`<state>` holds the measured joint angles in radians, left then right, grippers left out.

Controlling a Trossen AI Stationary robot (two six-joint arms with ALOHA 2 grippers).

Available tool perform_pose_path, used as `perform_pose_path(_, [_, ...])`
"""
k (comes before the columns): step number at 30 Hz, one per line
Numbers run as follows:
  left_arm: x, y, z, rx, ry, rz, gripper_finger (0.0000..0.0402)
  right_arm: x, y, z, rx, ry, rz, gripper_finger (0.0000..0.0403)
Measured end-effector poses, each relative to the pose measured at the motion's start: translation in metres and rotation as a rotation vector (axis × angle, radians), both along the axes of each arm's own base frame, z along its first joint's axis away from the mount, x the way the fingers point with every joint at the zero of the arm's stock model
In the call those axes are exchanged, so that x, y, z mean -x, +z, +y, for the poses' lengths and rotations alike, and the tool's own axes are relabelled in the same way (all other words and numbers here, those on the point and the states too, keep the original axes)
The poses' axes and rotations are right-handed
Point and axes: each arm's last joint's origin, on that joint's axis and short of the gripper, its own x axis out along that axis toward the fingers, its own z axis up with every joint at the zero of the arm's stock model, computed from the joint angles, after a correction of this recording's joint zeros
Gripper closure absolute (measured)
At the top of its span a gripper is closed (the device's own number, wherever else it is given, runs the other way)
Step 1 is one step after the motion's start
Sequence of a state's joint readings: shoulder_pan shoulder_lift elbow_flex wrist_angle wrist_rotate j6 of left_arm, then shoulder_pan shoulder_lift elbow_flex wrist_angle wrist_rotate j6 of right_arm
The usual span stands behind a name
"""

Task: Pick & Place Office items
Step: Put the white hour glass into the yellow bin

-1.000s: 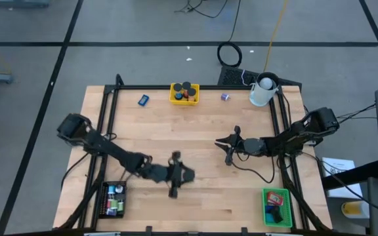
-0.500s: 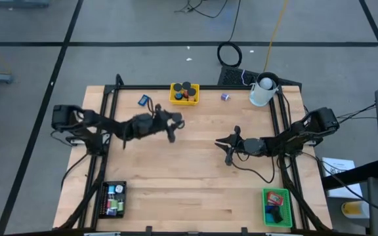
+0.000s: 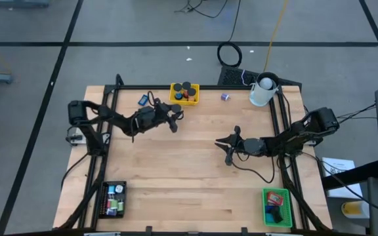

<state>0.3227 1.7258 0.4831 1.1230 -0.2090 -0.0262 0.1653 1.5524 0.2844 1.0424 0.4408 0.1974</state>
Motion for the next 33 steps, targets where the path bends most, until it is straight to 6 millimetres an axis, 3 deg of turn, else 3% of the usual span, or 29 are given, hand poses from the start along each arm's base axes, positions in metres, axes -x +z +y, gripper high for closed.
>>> perform_pose_path(7, [0.002, -0.011, 0.015, 0.033, 0.055, -0.016, 0.0205, 0.000, 0.000, 0.000, 0.000, 0.000, 0.000, 0.0332])
perform_pose_path(10, [-0.001, -0.015, 0.019, 0.039, 0.062, -0.006, 0.0217, 0.000, 0.000, 0.000, 0.000, 0.000, 0.000, 0.0332])
perform_pose_path(17, [-0.014, -0.022, 0.023, 0.040, 0.058, 0.009, 0.0229, 0.000, 0.000, 0.000, 0.000, 0.001, 0.000, 0.0332])
perform_pose_path(23, [-0.021, -0.033, 0.026, 0.065, 0.063, 0.029, 0.0199, 0.000, 0.000, 0.000, 0.000, 0.001, 0.000, 0.0332])
perform_pose_path(28, [-0.027, -0.040, 0.028, 0.070, 0.064, 0.038, 0.0227, 0.000, 0.000, 0.000, 0.000, 0.001, 0.000, 0.0332])
perform_pose_path(33, [-0.029, -0.040, 0.025, 0.058, 0.041, 0.045, 0.0214, 0.000, 0.000, 0.000, 0.000, 0.001, 0.000, 0.0332])
